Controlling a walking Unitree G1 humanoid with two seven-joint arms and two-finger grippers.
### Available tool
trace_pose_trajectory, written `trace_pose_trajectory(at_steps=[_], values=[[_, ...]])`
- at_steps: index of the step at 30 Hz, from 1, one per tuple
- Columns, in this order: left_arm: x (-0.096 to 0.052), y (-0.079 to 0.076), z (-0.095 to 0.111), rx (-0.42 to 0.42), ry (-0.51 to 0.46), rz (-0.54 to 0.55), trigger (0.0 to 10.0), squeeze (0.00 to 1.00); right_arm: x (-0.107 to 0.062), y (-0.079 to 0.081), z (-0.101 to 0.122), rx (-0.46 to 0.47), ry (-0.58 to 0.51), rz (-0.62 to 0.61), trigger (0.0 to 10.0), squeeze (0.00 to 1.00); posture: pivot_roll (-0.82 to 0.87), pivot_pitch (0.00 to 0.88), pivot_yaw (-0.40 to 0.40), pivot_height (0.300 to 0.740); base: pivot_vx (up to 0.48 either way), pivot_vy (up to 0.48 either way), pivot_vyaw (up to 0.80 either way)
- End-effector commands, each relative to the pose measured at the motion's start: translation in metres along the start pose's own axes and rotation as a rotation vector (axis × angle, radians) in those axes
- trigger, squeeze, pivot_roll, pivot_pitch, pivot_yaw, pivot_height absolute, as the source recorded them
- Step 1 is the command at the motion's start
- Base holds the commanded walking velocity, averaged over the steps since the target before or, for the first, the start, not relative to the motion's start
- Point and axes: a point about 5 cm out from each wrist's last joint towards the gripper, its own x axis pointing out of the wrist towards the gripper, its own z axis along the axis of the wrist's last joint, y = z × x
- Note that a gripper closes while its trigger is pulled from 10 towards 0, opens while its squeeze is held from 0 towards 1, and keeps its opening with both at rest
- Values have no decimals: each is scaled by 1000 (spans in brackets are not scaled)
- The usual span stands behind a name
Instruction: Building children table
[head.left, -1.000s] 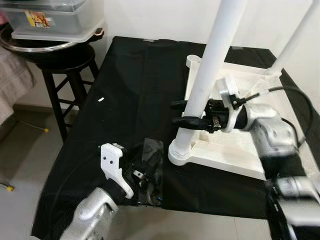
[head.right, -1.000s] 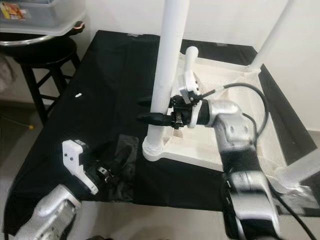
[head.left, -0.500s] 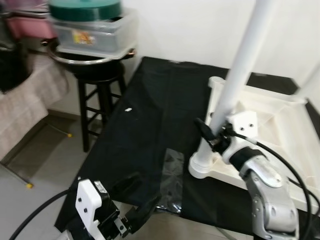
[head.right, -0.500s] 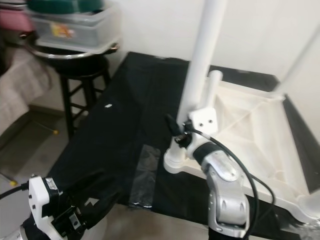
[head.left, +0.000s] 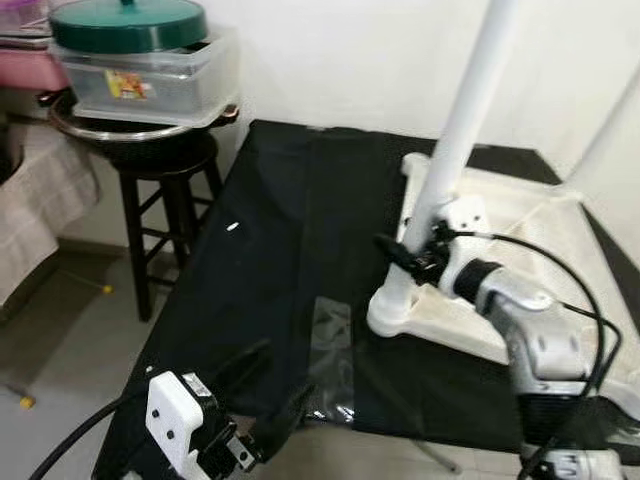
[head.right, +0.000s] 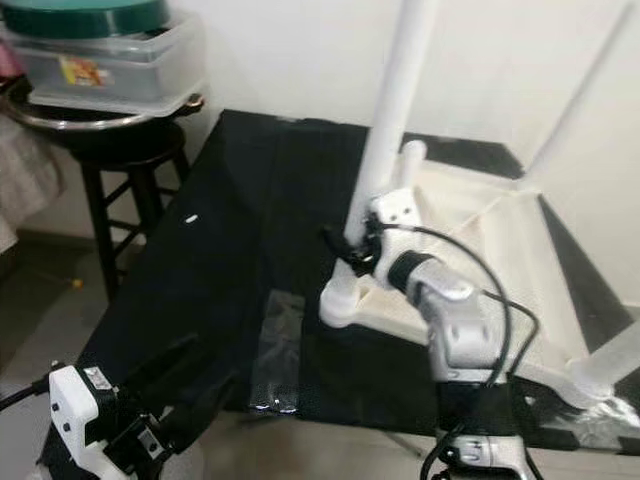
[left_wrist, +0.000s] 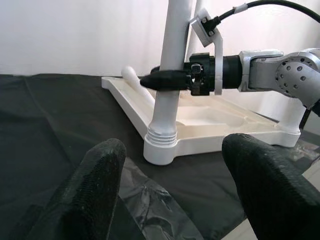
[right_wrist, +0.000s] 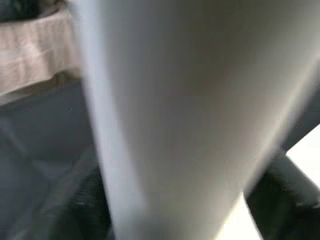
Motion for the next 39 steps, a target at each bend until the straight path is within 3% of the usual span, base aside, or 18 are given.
trace_pose_trajectory(at_steps=[1,2,3,4,5,6,8,13,20,21,22,25,32,34,37,38,39], values=[[-1,0,-2,-6,17,5,10000,0,-3,-4,5,-3,-3,20,10000,1000,81,106,-54,740,0,0,0],[-1,0,-1,-4,17,-2,10000,0,-6,-2,10,-23,-11,109,10000,1000,82,104,-49,740,0,0,0],[-1,0,-1,-4,17,-2,10000,0,-6,-2,10,-23,-11,109,10000,1000,82,104,-49,740,0,0,0],[0,-1,-2,-4,9,-10,10000,0,-9,1,12,-64,-14,244,10000,1000,85,103,-49,740,0,0,0],[1,-2,-2,-4,4,-28,10000,0,-13,2,12,-92,-4,367,10000,0,88,104,-48,740,0,0,0],[1,-2,-2,-4,4,-28,10000,0,-13,2,12,-92,-4,367,10000,0,88,104,-48,740,0,0,0],[2,-3,-2,-16,-7,-50,10000,0,-12,-2,10,-85,-3,533,10000,0,96,108,-47,740,0,0,0],[0,-4,0,-33,-15,-66,10000,0,0,-9,8,-81,-27,576,10000,0,111,120,-43,740,0,0,0],[-2,-4,2,-37,-14,-85,10000,0,14,-7,6,-95,-40,650,10000,0,142,141,-36,740,0,0,0],[-4,-4,2,-40,-10,-89,10000,0,18,-6,9,-100,-52,668,3451,0,148,146,-36,740,0,0,0],[-5,-5,2,-45,-7,-93,10000,0,21,-5,11,-97,-65,689,118,0,150,149,-35,740,0,0,0],[-7,-6,2,-59,-4,-100,10000,0,24,-2,14,-96,-76,768,0,0,155,153,-40,740,0,0,0],[-7,-6,0,-70,-5,-102,10000,0,19,-5,11,-105,-64,799,0,0,144,151,-45,740,0,0,0],[-7,-5,-2,-74,-9,-91,10000,0,7,-10,4,-116,-68,734,0,0,127,145,-53,740,0,0,0],[-7,-4,-2,-74,-10,-89,10000,0,5,-10,2,-117,-67,714,0,0,124,144,-55,740,0,0,0],[-7,-1,-3,-78,-14,-83,10000,0,6,2,-13,-119,-64,511,0,0,99,142,-54,740,0,0,0],[-7,-1,-3,-78,-14,-83,10000,0,6,2,-13,-119,-64,511,0,0,99,142,-54,740,0,0,0]])
